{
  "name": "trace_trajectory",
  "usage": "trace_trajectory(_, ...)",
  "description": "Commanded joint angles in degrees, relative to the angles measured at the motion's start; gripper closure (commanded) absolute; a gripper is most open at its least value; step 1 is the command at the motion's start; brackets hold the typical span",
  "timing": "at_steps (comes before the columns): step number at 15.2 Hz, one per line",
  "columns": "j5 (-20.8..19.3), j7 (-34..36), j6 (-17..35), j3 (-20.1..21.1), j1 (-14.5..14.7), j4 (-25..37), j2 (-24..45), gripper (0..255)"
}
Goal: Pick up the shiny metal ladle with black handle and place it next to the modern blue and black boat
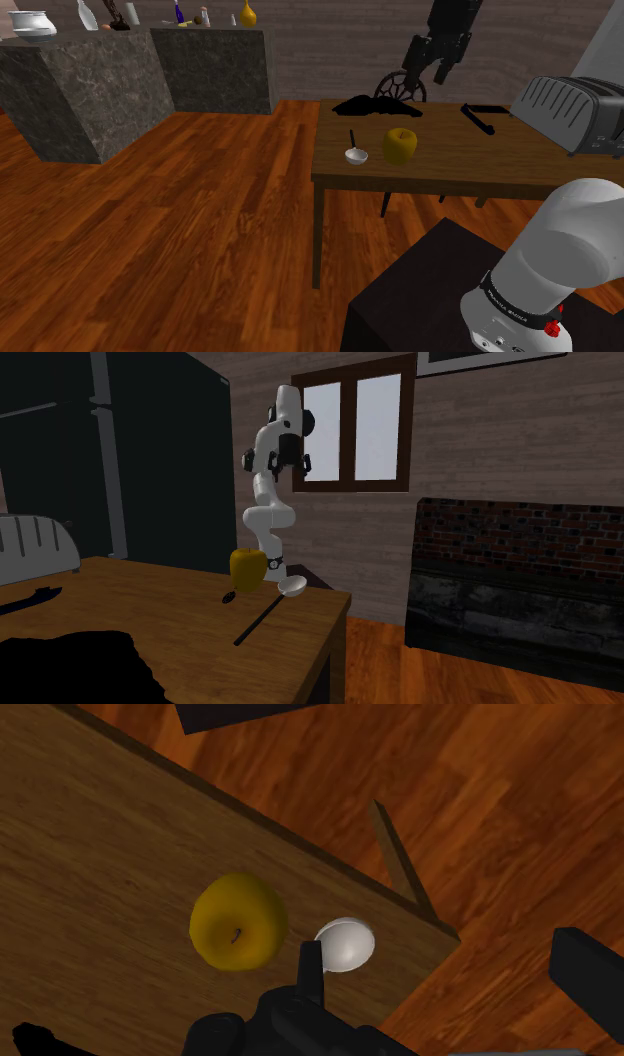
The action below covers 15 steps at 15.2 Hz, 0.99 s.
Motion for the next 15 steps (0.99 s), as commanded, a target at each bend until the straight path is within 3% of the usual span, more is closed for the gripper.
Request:
trace_trajectory(1, 0.0, 0.0, 0.0, 0.0, 0.0, 0.0, 0.0, 0)
trace_trajectory(15, 0.87, 10.91, 23.43, -0.5, -5.25, -1.04, 22.62, 0)
